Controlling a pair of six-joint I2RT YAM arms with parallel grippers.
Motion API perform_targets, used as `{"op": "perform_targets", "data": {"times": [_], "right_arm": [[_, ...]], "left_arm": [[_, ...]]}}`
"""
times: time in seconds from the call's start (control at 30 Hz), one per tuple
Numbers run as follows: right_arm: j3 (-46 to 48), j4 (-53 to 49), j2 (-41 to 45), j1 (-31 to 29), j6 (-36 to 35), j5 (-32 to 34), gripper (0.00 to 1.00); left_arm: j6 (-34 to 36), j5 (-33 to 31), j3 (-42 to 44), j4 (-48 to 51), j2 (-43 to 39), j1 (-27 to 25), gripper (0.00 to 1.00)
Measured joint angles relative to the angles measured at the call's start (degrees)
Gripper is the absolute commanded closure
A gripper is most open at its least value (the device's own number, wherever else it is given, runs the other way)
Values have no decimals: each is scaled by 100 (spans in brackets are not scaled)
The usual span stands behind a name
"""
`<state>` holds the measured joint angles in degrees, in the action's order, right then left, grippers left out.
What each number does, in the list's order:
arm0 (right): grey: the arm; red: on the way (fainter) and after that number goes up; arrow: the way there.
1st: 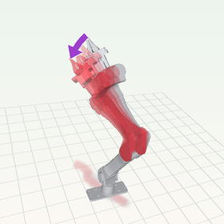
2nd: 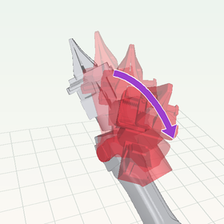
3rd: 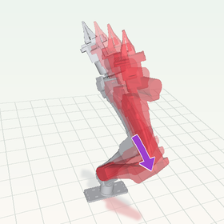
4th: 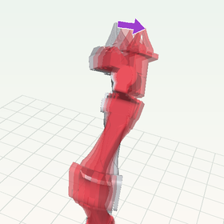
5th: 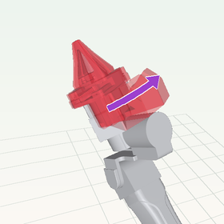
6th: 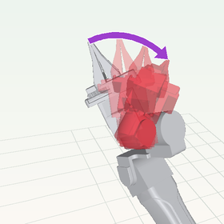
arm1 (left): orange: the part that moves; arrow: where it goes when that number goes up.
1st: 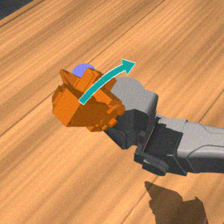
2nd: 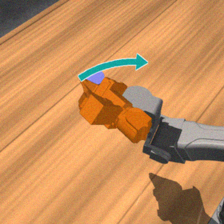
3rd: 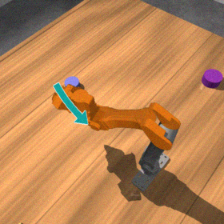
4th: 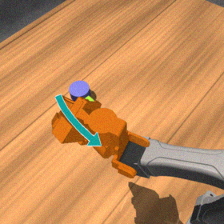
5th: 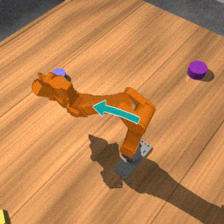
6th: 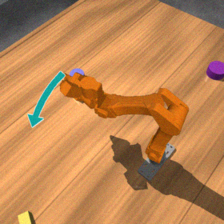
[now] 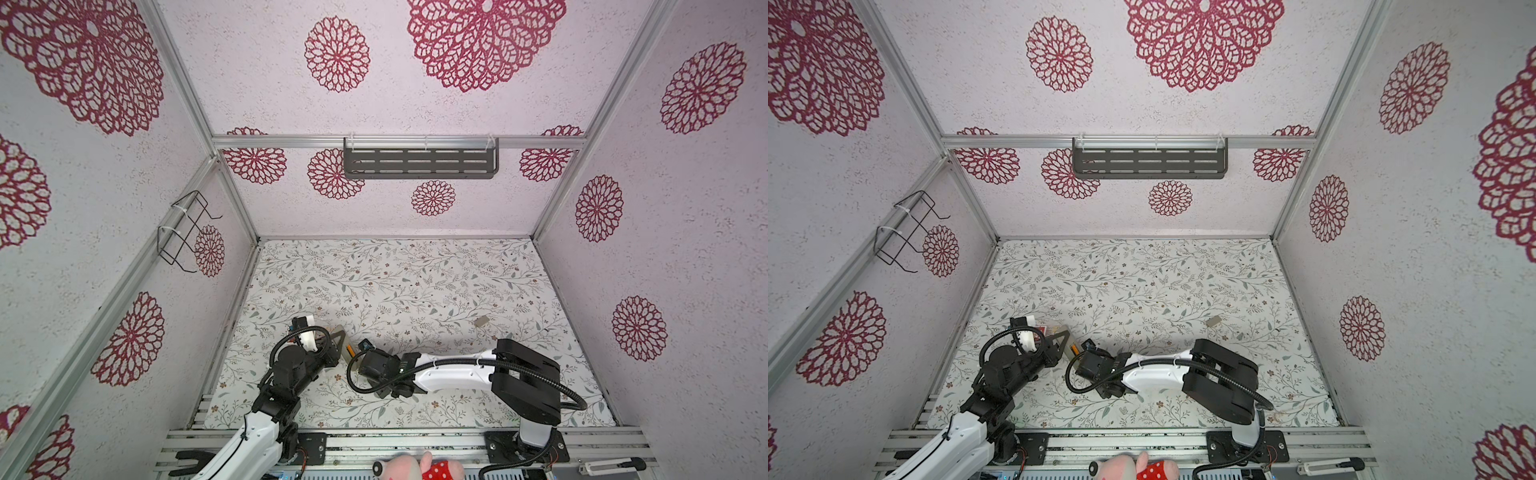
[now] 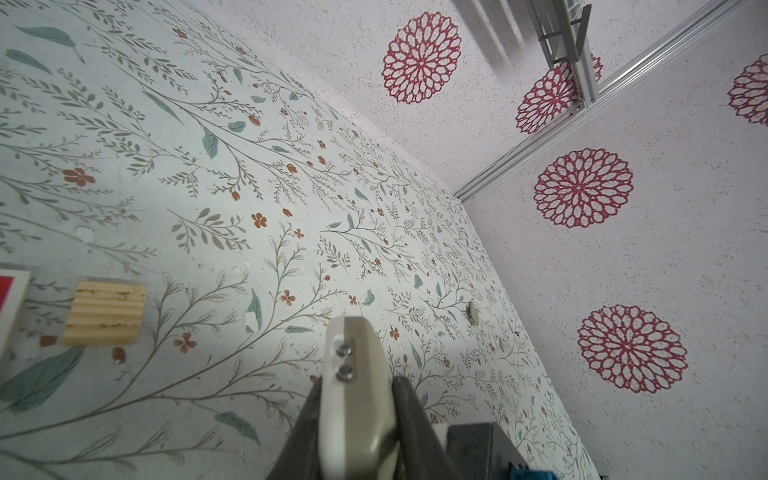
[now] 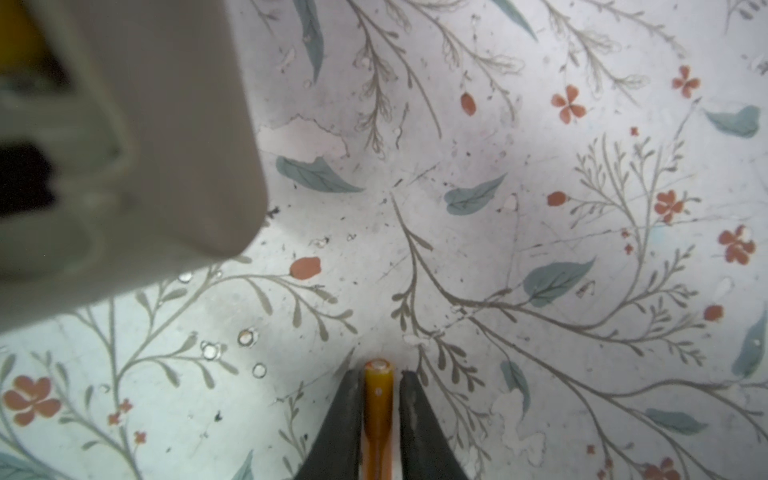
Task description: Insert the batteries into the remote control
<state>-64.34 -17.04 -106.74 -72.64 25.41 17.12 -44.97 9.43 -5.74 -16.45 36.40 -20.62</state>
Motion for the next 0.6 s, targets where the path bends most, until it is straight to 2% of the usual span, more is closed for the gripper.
{"op": "perform_targets", "data": {"times": [0.13,0.6], "right_arm": [[0,-13,13,7,-39,-31,66],[439,2,393,17,83,-485,67]], "left_arm": [[39,17,0,9,-44,0,100],[129,39,-74,92,-24,0,100]]}}
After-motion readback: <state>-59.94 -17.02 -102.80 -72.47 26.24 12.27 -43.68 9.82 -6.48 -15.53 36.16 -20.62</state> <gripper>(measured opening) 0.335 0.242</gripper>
